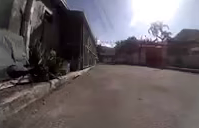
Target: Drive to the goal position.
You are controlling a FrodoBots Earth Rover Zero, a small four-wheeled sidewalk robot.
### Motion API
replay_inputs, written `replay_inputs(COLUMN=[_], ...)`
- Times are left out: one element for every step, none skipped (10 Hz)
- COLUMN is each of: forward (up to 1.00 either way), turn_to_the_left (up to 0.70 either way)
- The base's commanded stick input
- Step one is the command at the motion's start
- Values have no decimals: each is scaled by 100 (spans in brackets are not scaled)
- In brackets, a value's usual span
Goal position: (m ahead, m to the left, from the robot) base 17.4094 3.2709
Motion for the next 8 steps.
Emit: replay_inputs(forward=[85,85,85,85,85,85,85,85], turn_to_the_left=[-3,-3,-3,-3,-3,-3,-3,-3])
